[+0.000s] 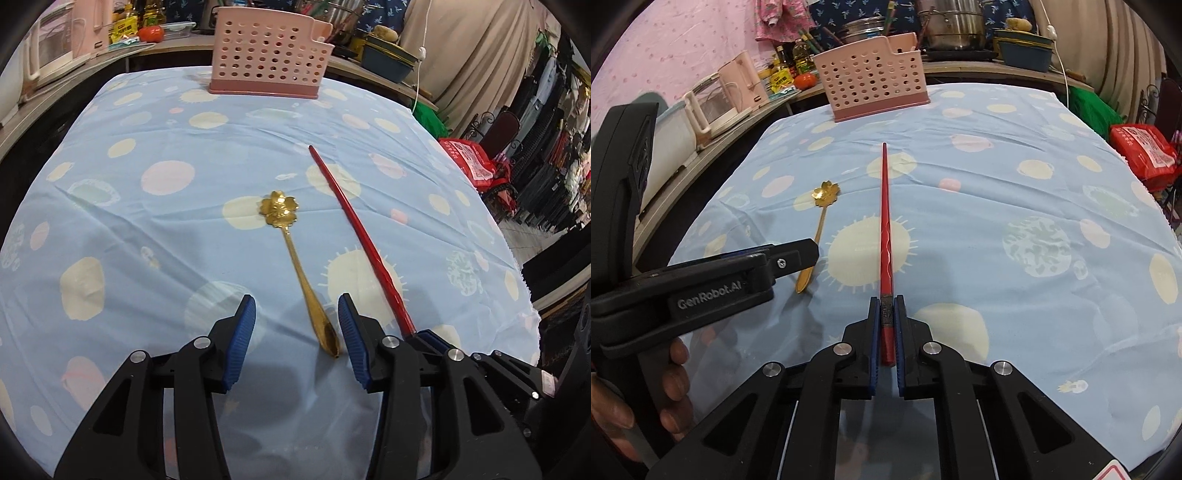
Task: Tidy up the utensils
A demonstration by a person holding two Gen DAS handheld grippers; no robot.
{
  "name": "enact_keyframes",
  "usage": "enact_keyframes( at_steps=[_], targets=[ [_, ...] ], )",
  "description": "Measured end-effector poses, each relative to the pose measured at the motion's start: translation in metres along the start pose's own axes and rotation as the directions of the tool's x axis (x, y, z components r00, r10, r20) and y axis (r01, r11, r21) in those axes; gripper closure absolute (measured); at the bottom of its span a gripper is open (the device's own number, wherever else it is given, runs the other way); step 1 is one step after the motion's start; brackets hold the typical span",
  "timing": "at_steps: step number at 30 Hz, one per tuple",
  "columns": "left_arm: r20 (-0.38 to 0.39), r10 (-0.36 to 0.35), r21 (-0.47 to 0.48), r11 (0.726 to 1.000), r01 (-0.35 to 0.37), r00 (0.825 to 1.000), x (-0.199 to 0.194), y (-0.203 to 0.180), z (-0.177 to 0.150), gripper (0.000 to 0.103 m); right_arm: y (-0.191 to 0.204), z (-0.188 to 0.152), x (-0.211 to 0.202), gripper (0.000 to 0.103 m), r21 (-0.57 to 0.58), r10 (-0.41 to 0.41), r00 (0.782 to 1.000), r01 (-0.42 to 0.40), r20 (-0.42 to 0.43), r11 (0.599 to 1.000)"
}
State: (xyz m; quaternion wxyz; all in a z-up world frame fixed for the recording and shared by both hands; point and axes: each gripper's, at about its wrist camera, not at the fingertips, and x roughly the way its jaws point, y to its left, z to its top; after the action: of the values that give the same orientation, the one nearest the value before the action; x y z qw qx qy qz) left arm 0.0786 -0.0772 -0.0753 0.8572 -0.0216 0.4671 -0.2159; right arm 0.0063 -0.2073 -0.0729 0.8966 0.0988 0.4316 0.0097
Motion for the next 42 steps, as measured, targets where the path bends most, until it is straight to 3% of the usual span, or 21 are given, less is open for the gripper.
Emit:
enact_keyframes(
  at_steps=[3,10,18,27,28,29,36,42],
  targets=[
    [0.008,0.012,0.028,1.0,-0.012,1.0,0.002,-0.006,-0.002,0.061,-0.002,-0.001,0.0,0.096,0.008,0.001,1.0,-0.001,-0.001,1.0],
    [0.016,0.024,0.059,0.998,-0.025,1.0,0.001,-0.005,-0.009,0.092,-0.003,-0.001,-0.001,0.096,0.015,0.006,1.0,-0.006,-0.004,1.0],
    [0.002,-0.02,0.023,1.0,0.02,1.0,-0.006,0.002,-0.011,0.093,-0.003,-0.002,-0.006,0.096,0.016,0.007,1.0,-0.007,0.004,1.0],
    [0.047,-0.02,-0.004,1.0,0.02,0.999,-0.036,0.011,-0.008,0.093,-0.005,0.004,-0.025,0.096,0.027,0.016,0.999,-0.017,0.044,0.999],
    [0.056,-0.02,-0.007,1.0,0.02,0.998,-0.04,0.011,-0.007,0.093,-0.005,0.004,-0.027,0.096,0.028,0.019,0.999,-0.02,0.049,0.999],
    [0.064,-0.02,-0.01,1.0,0.021,0.998,-0.044,0.012,-0.006,0.101,-0.005,0.006,-0.03,0.096,0.031,0.024,0.998,-0.025,0.055,0.999],
    [0.106,-0.014,-0.023,1.0,0.017,0.994,-0.06,0.017,0.005,0.103,-0.002,0.016,-0.045,0.096,0.029,0.035,0.995,-0.038,0.097,0.999],
    [0.056,-0.042,-0.034,0.998,0.044,0.998,-0.049,0.018,-0.003,0.1,-0.002,0.015,-0.042,0.096,0.031,0.033,0.996,-0.036,0.088,0.999]
  ],
)
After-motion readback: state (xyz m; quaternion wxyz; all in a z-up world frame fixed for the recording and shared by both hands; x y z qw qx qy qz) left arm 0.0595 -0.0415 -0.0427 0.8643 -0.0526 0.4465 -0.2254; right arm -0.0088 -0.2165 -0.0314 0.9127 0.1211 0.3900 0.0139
